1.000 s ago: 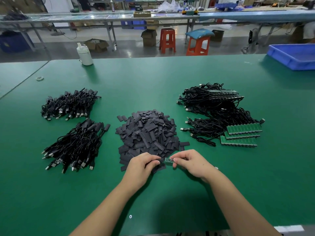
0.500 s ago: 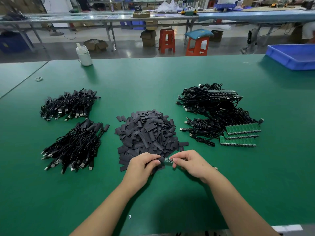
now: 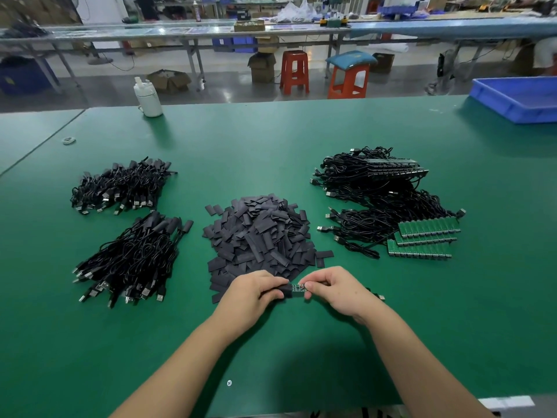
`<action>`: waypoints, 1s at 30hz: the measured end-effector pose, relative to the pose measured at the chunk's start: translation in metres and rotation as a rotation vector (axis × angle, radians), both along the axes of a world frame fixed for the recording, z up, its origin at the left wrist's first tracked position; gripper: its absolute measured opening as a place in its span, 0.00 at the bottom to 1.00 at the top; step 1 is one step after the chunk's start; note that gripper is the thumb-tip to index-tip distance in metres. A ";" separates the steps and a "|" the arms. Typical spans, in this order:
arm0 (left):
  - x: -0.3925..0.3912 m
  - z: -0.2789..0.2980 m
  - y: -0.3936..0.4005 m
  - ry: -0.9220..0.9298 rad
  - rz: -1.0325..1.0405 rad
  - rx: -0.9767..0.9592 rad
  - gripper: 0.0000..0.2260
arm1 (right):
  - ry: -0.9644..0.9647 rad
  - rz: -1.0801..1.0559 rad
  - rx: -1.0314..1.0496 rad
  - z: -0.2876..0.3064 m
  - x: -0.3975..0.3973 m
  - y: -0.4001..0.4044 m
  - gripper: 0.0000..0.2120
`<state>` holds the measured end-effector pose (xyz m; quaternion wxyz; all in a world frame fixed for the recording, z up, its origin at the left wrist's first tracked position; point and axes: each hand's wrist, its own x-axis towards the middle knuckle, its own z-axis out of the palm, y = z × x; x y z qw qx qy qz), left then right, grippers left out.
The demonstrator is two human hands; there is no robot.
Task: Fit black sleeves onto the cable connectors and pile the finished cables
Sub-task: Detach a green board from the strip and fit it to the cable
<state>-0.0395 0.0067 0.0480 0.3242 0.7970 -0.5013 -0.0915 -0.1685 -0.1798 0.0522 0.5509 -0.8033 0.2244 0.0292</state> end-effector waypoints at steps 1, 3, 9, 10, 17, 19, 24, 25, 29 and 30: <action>0.000 0.000 0.000 -0.023 -0.002 0.002 0.11 | -0.007 -0.007 0.009 0.000 0.000 0.000 0.09; -0.001 0.000 -0.002 -0.043 -0.001 -0.010 0.11 | -0.018 -0.008 0.017 0.003 0.000 0.002 0.09; -0.010 0.002 -0.007 -0.107 -0.017 0.037 0.11 | -0.020 0.010 -0.015 0.007 0.006 0.009 0.09; -0.011 0.002 -0.008 -0.125 -0.017 0.064 0.11 | -0.021 0.020 -0.014 0.007 0.006 0.010 0.09; -0.013 0.001 -0.012 -0.163 -0.001 0.033 0.10 | -0.048 0.028 0.053 0.003 0.007 0.014 0.10; -0.014 0.001 -0.013 -0.162 -0.026 0.036 0.08 | -0.046 0.023 0.072 0.003 0.007 0.013 0.14; -0.019 0.001 -0.013 -0.078 -0.014 -0.039 0.07 | -0.028 0.068 0.058 0.004 0.007 0.008 0.09; -0.020 0.001 -0.012 -0.066 -0.004 -0.053 0.06 | -0.029 0.068 0.071 0.004 0.007 0.008 0.08; -0.022 0.000 -0.011 -0.067 0.033 -0.103 0.07 | -0.015 0.033 0.050 0.006 0.006 0.008 0.05; -0.022 0.001 -0.011 -0.079 0.044 -0.105 0.08 | -0.007 0.030 -0.006 0.007 0.005 0.008 0.04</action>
